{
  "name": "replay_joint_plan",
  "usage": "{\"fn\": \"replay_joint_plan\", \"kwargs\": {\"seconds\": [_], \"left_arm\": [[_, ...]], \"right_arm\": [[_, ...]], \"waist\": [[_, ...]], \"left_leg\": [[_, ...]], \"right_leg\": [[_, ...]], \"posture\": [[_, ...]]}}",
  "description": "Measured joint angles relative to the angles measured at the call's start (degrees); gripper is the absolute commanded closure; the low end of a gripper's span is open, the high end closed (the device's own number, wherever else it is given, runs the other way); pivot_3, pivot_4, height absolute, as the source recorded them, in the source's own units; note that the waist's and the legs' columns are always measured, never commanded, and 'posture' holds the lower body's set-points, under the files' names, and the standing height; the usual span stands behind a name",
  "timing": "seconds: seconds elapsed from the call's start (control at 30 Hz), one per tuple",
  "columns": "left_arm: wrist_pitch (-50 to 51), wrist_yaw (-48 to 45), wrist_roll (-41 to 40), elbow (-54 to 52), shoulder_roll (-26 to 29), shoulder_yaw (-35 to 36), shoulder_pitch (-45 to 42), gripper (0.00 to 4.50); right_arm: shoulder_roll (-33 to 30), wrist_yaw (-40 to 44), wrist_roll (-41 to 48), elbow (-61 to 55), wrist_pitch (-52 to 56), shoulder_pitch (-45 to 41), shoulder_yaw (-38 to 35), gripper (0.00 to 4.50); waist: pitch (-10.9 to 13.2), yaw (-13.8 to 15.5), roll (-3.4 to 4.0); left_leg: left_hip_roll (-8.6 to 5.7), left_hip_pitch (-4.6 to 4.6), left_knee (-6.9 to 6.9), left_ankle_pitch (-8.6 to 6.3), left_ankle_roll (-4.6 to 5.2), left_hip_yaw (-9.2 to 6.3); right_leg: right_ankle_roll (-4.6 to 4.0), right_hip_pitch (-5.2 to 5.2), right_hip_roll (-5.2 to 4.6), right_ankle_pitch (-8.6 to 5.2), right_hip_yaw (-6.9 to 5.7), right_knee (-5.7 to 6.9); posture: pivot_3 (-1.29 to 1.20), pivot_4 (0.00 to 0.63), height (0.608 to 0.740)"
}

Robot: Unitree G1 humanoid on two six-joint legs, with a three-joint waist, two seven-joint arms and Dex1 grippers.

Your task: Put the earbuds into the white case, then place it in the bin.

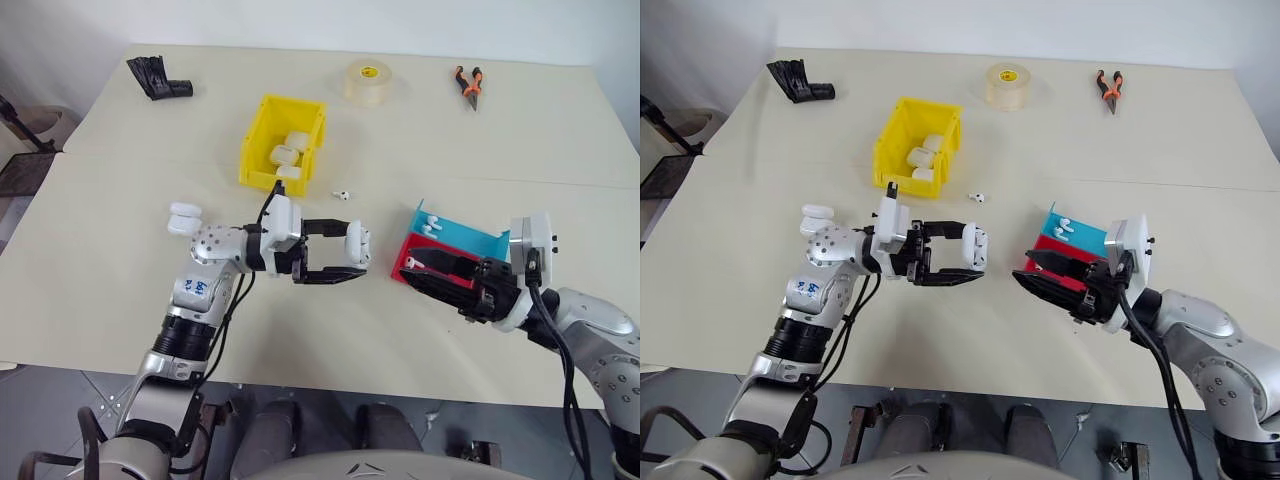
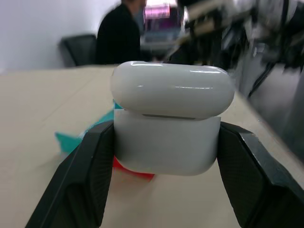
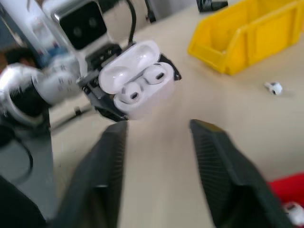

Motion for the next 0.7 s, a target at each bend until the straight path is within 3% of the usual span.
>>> {"fn": "replay_joint_plan", "kwargs": {"seconds": [0.1, 0.43, 0.7], "left_arm": [[-2.3, 0.4, 4.02, 2.08, 1.26, -2.17, -1.89, 1.69], [-0.91, 1.11, 6.73, 2.16, -0.54, -5.56, -3.52, 1.69], [-0.14, 0.15, 4.72, 2.11, -0.52, -5.22, -2.59, 1.69]], "right_arm": [[-1.27, 1.12, 0.02, -0.22, 0.36, -3.7, 0.29, 4.46], [1.6, -2.92, -5.0, 0.07, 3.38, -16.98, 12.04, 4.46], [1.69, -3.26, -9.47, 1.68, 4.41, -17.57, 14.88, 4.46]], "waist": [[0.0, -0.02, -0.01], [0.01, -0.07, -0.02], [0.01, -0.1, -0.02]], "left_leg": [[0.02, 0.0, 0.01, 0.0, 0.0, -0.01], [0.0, -0.05, 0.03, 0.0, 0.0, -0.06], [0.0, -0.09, 0.03, 0.0, 0.0, -0.07]], "right_leg": [[0.0, -0.01, 0.01, 0.0, -0.02, 0.01], [0.0, -0.05, -0.02, 0.0, -0.03, 0.04], [0.0, -0.09, -0.03, 0.0, -0.03, 0.05]], "posture": [[0.0, 0.15, 0.74], [0.0, 0.15, 0.74], [0.0, 0.15, 0.74]]}}
